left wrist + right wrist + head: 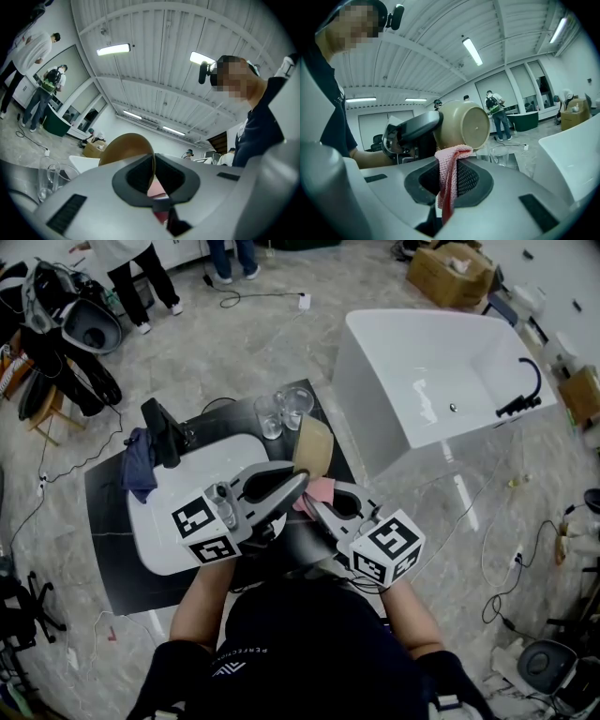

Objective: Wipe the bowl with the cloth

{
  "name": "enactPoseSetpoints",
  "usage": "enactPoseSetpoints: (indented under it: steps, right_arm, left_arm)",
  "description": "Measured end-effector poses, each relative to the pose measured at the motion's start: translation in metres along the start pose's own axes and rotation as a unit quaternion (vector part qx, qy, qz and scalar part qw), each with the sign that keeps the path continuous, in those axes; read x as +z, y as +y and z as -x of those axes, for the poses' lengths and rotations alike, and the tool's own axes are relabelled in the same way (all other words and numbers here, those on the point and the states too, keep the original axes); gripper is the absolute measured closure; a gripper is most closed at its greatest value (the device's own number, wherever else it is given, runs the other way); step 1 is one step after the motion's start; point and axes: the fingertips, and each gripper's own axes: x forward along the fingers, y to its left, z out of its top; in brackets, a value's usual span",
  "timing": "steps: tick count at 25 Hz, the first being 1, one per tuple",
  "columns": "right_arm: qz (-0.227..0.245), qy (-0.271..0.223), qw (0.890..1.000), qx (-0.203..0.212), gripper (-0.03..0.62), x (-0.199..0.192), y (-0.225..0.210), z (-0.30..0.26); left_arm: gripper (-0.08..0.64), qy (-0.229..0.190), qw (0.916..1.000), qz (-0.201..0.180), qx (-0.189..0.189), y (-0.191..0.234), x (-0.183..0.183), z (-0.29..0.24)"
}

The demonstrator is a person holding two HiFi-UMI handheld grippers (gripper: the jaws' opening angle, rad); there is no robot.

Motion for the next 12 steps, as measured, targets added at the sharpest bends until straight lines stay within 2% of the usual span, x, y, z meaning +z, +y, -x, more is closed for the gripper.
enactPoseSetpoints:
  steps: [3,7,12]
  right_arm:
    - [0.005,-0.002,1.0,0.006,0.549,0.001,0.005,0.002]
    - [0.01,-0.003,1.0,0.009,0.549,0.004,0.006,0.003]
    - [0.013,-0.011,1.0,0.011,0.549,0.008,0.006,0.002]
  left_arm:
    - [0.54,0.014,0.9997,-0.003,0.022,0.005,-0.006,0.003]
    - [0.54,0.036,0.998,-0.027,0.046,0.009,-0.014,0.005]
    - [0.54,0.039,0.9947,-0.051,0.08,0.019,-0.014,0.013]
